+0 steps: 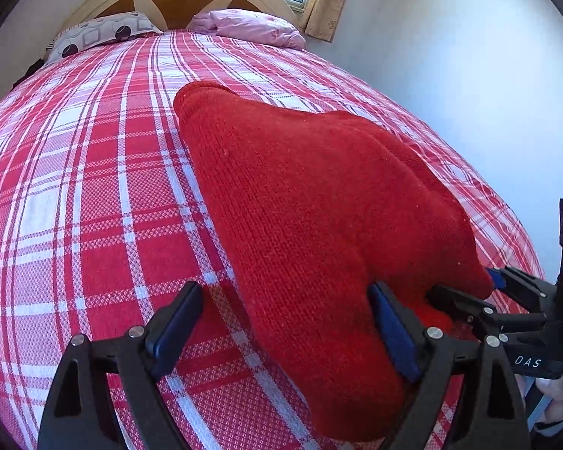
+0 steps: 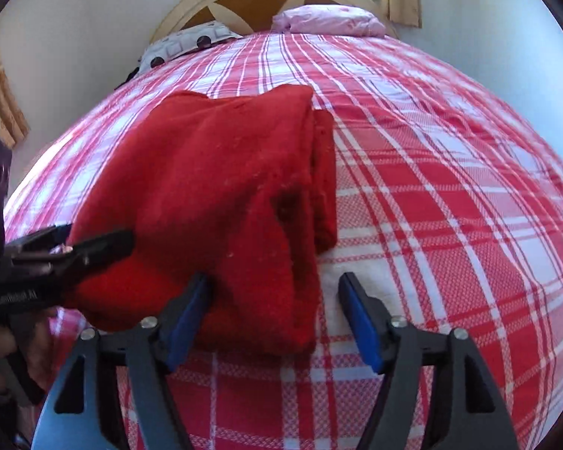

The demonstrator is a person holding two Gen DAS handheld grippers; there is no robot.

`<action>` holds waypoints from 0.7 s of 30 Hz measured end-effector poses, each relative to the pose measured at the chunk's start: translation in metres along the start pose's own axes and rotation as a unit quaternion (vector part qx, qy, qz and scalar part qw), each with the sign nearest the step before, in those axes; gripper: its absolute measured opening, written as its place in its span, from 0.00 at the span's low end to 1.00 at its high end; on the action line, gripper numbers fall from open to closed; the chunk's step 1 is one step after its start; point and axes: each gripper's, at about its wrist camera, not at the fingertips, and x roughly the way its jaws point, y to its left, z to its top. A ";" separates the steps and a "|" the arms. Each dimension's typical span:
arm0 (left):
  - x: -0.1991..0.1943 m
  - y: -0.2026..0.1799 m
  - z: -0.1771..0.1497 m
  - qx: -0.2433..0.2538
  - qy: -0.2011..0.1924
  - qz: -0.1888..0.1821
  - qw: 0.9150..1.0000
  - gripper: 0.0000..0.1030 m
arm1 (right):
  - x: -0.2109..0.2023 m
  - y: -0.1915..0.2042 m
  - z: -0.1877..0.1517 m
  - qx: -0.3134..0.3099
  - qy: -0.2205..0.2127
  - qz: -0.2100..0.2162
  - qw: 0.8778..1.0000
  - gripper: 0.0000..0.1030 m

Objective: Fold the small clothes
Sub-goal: 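Press the folded red sweater flat with both open grippers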

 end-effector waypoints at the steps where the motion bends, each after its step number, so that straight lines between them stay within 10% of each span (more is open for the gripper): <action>1: 0.001 0.001 0.001 0.001 0.001 0.001 1.000 0.87 | -0.001 0.003 -0.001 -0.010 -0.001 -0.006 1.000 0.69; 21: -0.004 0.001 -0.005 0.000 0.001 0.008 1.000 0.87 | -0.024 0.009 0.044 -0.021 -0.058 -0.016 0.998 0.46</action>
